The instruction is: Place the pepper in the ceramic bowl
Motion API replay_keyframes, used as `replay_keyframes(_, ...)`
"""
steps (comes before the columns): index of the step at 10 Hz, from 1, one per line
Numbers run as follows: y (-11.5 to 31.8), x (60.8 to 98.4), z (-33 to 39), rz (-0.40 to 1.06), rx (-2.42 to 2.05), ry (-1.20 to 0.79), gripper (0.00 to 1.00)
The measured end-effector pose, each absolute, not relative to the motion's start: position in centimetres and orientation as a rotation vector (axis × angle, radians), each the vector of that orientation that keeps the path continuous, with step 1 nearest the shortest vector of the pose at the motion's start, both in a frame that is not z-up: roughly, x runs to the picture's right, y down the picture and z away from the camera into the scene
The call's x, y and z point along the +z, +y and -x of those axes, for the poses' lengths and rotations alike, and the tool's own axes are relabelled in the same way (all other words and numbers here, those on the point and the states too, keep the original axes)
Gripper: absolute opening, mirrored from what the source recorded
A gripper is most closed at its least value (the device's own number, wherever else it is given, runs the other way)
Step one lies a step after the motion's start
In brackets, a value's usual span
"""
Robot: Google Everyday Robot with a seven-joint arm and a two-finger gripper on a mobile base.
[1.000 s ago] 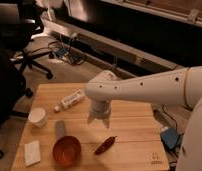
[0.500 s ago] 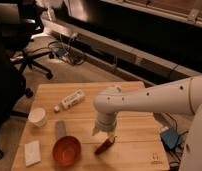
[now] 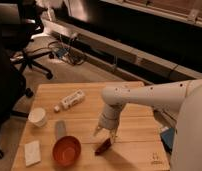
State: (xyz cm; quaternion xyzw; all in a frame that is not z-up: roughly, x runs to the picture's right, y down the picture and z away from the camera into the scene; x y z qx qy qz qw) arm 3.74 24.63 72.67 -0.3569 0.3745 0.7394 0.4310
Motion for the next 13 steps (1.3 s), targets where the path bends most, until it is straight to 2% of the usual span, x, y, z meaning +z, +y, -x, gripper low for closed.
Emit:
replay_keyframes(4, 25.8, 75.0, -6.8, 0.911, 1.882, 0.982, 0.65)
replay_keyframes(11, 27.7, 77.9, -7.1, 0.956, 1.936, 0.972, 0.65)
replay_keyframes(12, 27.8, 78.4, -6.7, 0.962, 1.93, 0.973, 0.59)
replay_keyframes(13, 27.8, 78.9, -6.2, 0.965, 1.92, 0.97, 0.47)
